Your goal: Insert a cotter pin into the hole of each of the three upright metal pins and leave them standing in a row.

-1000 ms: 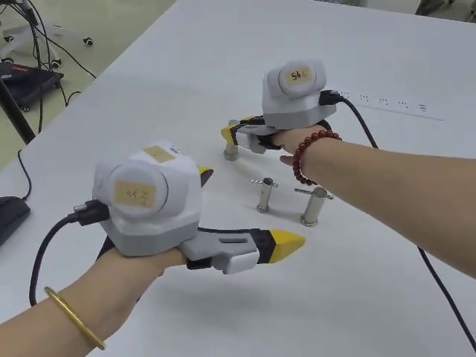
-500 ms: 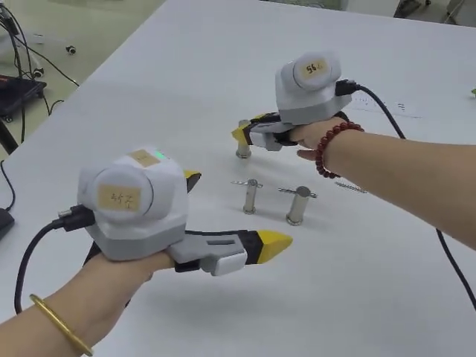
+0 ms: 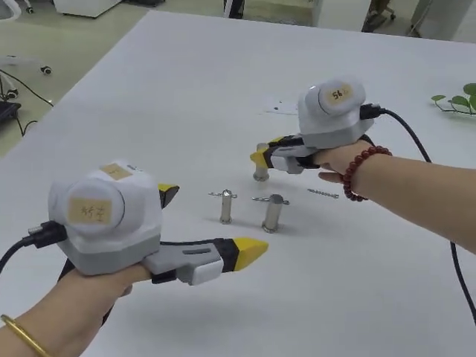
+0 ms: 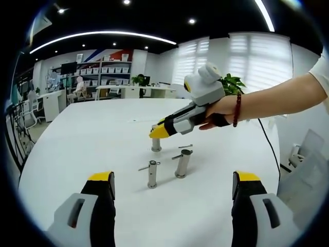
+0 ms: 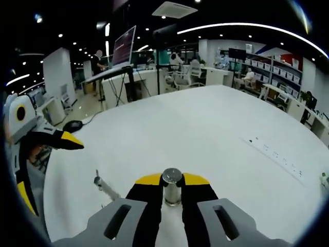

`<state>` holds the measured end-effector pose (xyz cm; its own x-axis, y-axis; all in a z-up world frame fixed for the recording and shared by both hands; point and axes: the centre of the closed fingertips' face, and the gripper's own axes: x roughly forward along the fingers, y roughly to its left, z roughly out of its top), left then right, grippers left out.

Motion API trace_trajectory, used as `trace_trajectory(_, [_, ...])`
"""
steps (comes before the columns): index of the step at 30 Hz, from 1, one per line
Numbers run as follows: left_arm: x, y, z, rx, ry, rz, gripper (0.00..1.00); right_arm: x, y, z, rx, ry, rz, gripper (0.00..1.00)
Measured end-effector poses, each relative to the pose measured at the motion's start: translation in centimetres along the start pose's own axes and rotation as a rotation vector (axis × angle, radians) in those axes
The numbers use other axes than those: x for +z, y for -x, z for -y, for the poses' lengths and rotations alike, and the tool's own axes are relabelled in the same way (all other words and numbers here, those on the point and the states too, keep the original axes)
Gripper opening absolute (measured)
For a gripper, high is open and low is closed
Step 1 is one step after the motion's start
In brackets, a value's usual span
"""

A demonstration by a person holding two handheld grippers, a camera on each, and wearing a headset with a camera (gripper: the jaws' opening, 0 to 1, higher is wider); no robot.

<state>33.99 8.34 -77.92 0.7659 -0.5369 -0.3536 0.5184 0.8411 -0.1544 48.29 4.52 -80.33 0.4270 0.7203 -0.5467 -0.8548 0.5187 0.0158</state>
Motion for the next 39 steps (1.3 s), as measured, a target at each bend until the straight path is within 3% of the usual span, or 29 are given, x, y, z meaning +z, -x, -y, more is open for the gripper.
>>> trace_trajectory(10, [0.2,0.1,0.5,0.002,-0.008,0.001,0.94,-1.7,3.2,0.7,-0.032,-0.023,-0.001,0.13])
trace_trajectory(22, [0.4,0.3,1.4,-0.001,-0.027,0.0,0.93,-4.2,7.0,-1.2,-0.03,-0.04,-0.009,0.13])
trace_trajectory(30, [0.6,0.5,1.7,0.002,-0.032,0.003,0.93,-5.3,8.6,-2.2,-0.04,-0.052,-0.002,0.13])
trace_trajectory(39, [0.7,0.7,2.0,0.003,-0.032,0.006,0.93,-6.2,9.6,-4.4,-0.023,-0.053,0.014,0.13])
